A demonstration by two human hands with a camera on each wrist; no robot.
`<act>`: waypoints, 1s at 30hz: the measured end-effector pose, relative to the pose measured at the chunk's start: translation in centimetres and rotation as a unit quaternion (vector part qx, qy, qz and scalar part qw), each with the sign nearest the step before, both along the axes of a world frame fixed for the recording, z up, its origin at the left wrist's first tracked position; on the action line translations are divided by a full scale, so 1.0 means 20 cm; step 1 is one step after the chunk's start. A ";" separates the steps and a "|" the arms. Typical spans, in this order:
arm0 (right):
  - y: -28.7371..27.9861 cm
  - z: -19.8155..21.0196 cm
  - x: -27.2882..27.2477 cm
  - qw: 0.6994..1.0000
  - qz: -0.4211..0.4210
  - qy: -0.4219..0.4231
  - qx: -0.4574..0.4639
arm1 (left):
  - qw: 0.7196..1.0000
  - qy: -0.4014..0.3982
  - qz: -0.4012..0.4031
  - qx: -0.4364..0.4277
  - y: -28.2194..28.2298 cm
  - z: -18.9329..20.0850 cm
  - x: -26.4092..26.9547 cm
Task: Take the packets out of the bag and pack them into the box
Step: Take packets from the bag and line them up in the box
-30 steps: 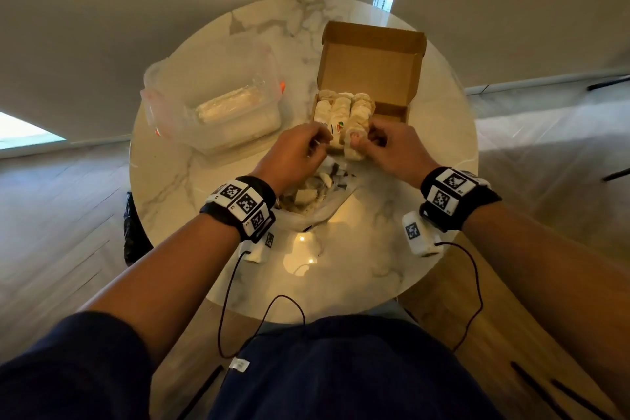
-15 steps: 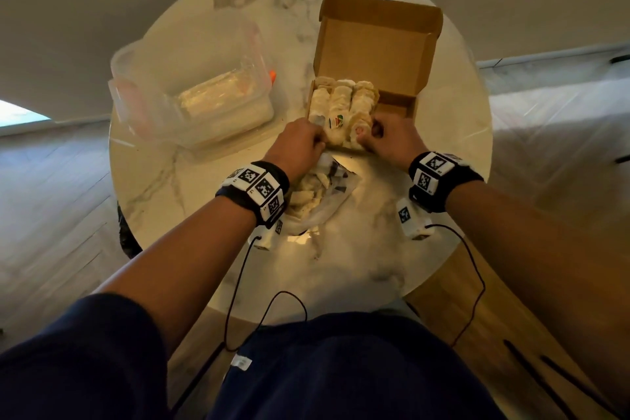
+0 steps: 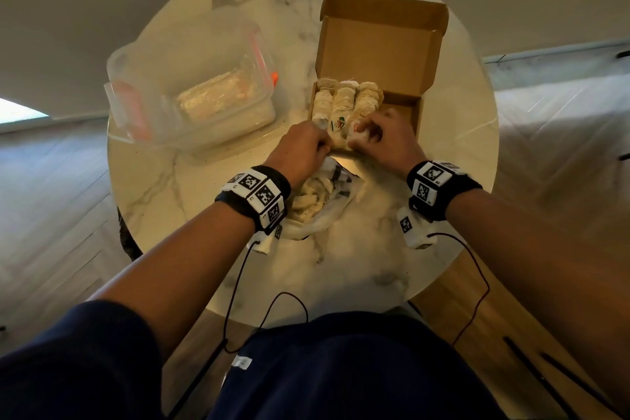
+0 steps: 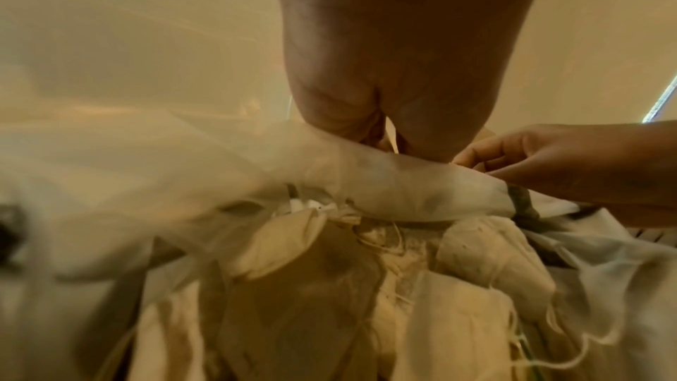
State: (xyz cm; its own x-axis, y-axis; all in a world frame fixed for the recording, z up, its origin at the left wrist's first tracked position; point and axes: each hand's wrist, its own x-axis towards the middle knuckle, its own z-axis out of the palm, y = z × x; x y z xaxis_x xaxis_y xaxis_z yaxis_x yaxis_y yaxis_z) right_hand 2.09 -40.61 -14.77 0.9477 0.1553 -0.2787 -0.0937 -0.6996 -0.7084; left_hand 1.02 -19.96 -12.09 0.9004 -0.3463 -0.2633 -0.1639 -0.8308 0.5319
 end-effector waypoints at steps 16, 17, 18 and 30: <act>0.03 0.21 -0.11 0.997 0.019 -0.078 0.022 | 0.997 -0.054 0.021 -0.059 0.12 0.11 -0.15; 0.04 0.23 -0.13 0.996 0.028 -0.083 0.026 | 0.996 -0.058 0.020 -0.059 0.14 0.12 -0.18; 0.06 0.24 -0.15 0.995 0.038 -0.087 0.032 | 0.996 -0.061 0.023 -0.056 0.16 0.14 -0.20; 0.26 0.27 -0.43 0.980 0.169 -0.062 0.080 | 0.999 -0.002 -0.033 0.001 0.29 0.07 -0.52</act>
State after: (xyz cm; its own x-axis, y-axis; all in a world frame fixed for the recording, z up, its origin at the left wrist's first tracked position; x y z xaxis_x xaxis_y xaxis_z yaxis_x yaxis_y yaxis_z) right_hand -6.60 -35.47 -9.30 0.8595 0.4990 -0.1105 0.2185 -0.5542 -0.8032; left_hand -9.39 -14.12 -10.74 0.8769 -0.4037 -0.2608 -0.2200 -0.8196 0.5291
